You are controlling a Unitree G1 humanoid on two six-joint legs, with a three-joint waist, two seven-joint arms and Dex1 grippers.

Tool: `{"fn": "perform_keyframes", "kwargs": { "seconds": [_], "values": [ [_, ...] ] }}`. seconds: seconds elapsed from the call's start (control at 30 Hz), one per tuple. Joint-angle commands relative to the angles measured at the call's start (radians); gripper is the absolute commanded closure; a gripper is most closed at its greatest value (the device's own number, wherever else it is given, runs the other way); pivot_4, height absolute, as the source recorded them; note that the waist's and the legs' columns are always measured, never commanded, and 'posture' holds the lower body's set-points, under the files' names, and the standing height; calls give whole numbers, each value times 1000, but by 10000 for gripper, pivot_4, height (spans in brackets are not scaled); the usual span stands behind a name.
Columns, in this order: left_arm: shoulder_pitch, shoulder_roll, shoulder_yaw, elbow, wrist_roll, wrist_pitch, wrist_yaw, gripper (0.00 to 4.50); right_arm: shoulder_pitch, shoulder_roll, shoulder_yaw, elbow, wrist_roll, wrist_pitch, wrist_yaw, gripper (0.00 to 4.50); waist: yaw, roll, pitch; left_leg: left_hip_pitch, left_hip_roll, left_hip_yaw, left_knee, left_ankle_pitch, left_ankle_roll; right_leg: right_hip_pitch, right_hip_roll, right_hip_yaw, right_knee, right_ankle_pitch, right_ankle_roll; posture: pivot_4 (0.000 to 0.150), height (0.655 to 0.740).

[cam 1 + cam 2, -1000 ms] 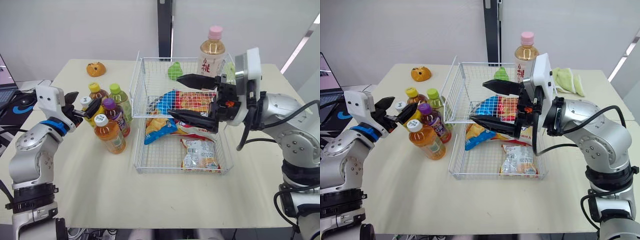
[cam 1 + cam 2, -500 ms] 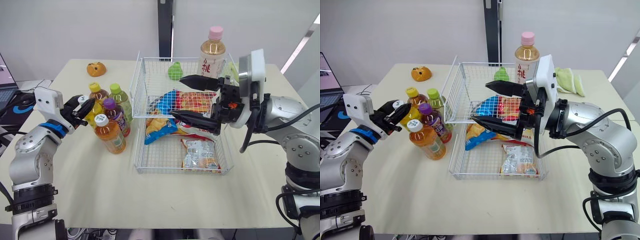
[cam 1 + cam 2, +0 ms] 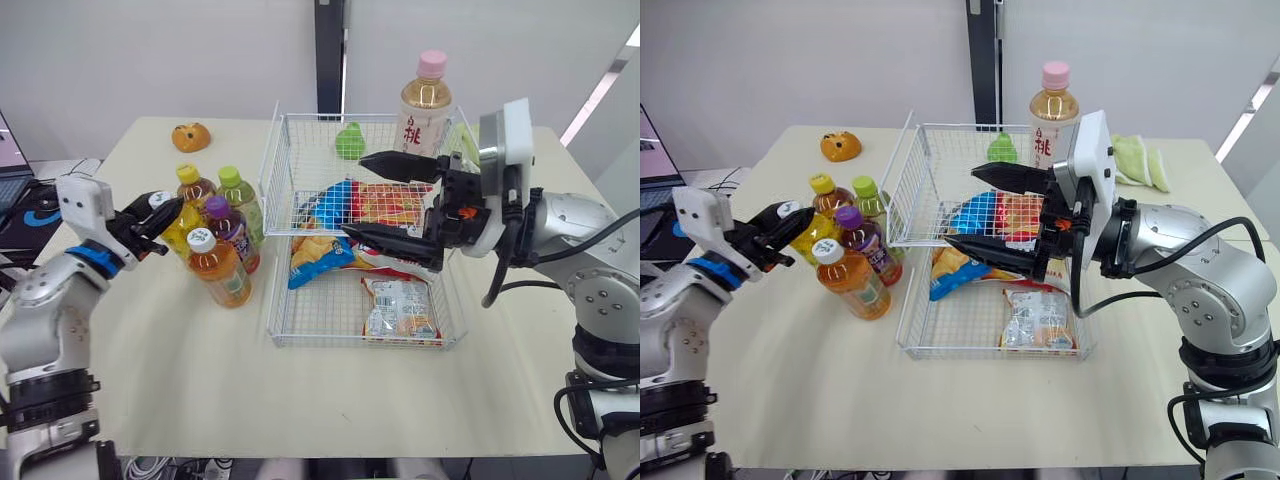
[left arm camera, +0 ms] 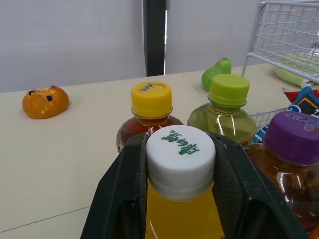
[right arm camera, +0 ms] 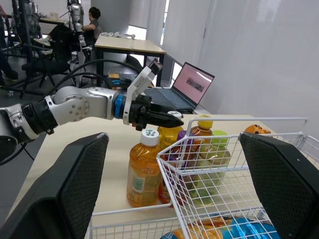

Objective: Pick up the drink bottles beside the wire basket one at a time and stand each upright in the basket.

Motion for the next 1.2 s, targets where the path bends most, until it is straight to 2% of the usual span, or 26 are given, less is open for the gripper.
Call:
{"fn": "perform_keyframes", "kwargs": {
  "seconds": [0.03, 0.17, 0.27, 0.33, 0.4, 0.53, 0.77, 0.93, 1.07, 1.2],
  "values": [
    [-87, 152, 130, -83, -140, 111, -72, 31432, -2, 4, -25, -3, 7, -26, 14, 0, 1, -2, 2, -1, 0, 0, 0, 0, 0, -1, 0, 0, 0, 0, 0, 1500, 7400],
    [-175, 353, 162, -25, -279, 340, -185, 31432, 2, 7, -20, 5, -5, -37, 25, 0, 3, -1, 2, -5, 0, -1, 0, 0, 0, -2, 0, -1, -4, 0, 0, 1500, 7400],
    [-370, 489, 72, 93, -319, 423, -270, 31432, 4, 9, -26, 13, -11, -45, 22, 0, 6, -1, 2, -8, -1, -3, 1, 0, 0, -2, 0, -3, -7, 1, 1, 1500, 7400],
    [-521, 528, -19, 156, -317, 448, -317, 31432, 10, 9, -28, 13, -20, -52, 18, 0, 7, -2, 2, -9, -1, -4, 2, 0, 0, -2, 0, -4, -7, 1, 1, 1500, 7400],
    [-697, 515, -125, 221, -276, 446, -359, 31432, 17, 13, -30, 10, -28, -57, 7, 0, 7, -1, 2, -10, -1, -5, 2, 0, 0, -3, 0, -5, -7, 1, 1, 1500, 7400],
    [-1034, 405, -322, 385, -136, 384, -438, 31432, 39, 12, -40, -13, -51, -59, -33, 0, 10, -1, 2, -10, -2, -4, 3, 0, 0, -3, 1, -5, -5, 1, 1, 1500, 7400],
    [-1347, 135, -450, 701, 69, 166, -523, 31432, 91, -22, -93, -91, -73, -32, -146, 0, 3, -1, 3, -14, -2, -4, 5, 0, 0, -9, 1, -4, -2, 1, 2, 1500, 7400],
    [-1438, -42, -437, 866, 151, -1, -525, 31432, 129, -46, -125, -150, -81, -9, -219, 0, 0, -1, 3, -16, -2, -3, 4, 0, 0, -11, 1, -3, -2, 1, 2, 1500, 7400],
    [-1437, -201, -433, 944, 201, -127, -486, 31432, 171, -67, -158, -209, -74, 19, -288, 0, -3, 0, 3, -15, -1, -2, 3, 0, 0, -12, 1, -2, -1, 1, 2, 1500, 7400],
    [-1406, -310, -433, 981, 248, -213, -448, 31432, 193, -74, -180, -248, -74, 38, -347, 0, 1, -1, 3, -16, -1, -2, 4, 1, 0, -12, 1, -1, 1, 1, 2, 1500, 7400]
  ]
}}
